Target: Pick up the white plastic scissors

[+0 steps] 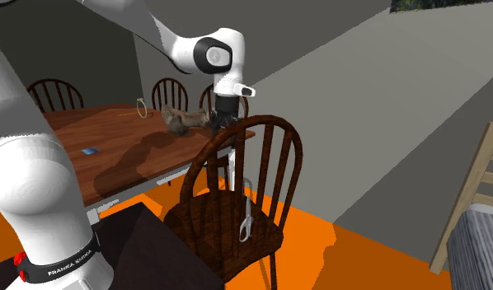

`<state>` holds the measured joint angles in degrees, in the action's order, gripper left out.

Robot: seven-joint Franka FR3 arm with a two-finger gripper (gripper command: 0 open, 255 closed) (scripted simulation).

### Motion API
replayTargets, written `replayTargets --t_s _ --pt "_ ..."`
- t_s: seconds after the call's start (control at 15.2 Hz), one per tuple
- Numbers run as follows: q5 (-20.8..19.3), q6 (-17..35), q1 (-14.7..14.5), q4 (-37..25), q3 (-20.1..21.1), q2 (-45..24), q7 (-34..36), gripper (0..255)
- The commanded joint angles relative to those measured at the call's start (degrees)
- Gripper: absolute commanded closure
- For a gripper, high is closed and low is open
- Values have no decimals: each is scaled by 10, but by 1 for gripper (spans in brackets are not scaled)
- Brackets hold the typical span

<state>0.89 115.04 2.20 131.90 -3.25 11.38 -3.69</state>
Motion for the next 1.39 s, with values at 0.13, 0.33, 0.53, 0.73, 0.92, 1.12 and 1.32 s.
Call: replayTargets --t_s 0.13,0.33,0.53,0.73,0.92,1.12,1.32 --pt "3 34 4 -27 -5 -90 2 0" --pt "7 53 7 -53 -8 -157 3 0" --pt "11 68 11 -84 -11 -224 3 0" --pt "16 78 16 -120 -14 -291 3 0" --pt "21 84 22 -160 -15 -359 3 0" --pt "26 85 28 -205 -16 -427 4 0" --pt "30 82 35 -255 -17 -495 6 0"
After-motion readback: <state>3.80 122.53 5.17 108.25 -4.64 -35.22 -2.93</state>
